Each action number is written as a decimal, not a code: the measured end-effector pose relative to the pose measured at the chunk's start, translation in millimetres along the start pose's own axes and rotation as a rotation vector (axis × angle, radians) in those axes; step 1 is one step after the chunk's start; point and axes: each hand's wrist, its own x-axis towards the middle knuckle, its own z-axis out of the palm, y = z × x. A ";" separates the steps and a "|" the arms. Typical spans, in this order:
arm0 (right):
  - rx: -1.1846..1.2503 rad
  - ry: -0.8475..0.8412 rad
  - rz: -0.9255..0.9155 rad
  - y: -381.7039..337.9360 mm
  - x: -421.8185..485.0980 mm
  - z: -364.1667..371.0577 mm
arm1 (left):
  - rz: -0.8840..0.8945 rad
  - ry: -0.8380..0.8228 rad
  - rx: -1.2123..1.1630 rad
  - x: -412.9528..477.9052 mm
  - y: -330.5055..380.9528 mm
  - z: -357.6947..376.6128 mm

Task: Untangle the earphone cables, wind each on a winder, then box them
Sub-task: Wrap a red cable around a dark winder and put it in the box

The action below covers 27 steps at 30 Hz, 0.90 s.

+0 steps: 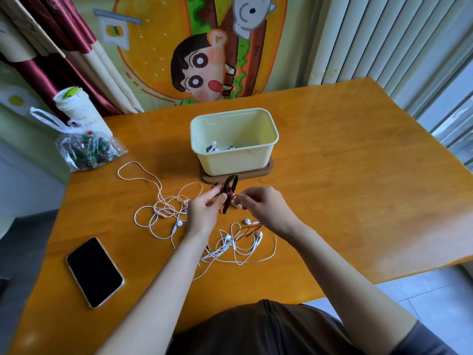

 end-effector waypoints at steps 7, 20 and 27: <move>-0.077 0.112 -0.089 5.5 10.7 -16.7 | 0.053 -0.227 0.010 -0.1 1.4 -9.2; -0.060 0.137 -0.048 19.4 17.2 -13.0 | -0.066 -0.337 -0.230 -2.2 2.4 -14.9; 0.358 -0.080 0.237 21.2 1.5 10.8 | -0.244 -0.280 -0.664 -1.5 12.8 0.5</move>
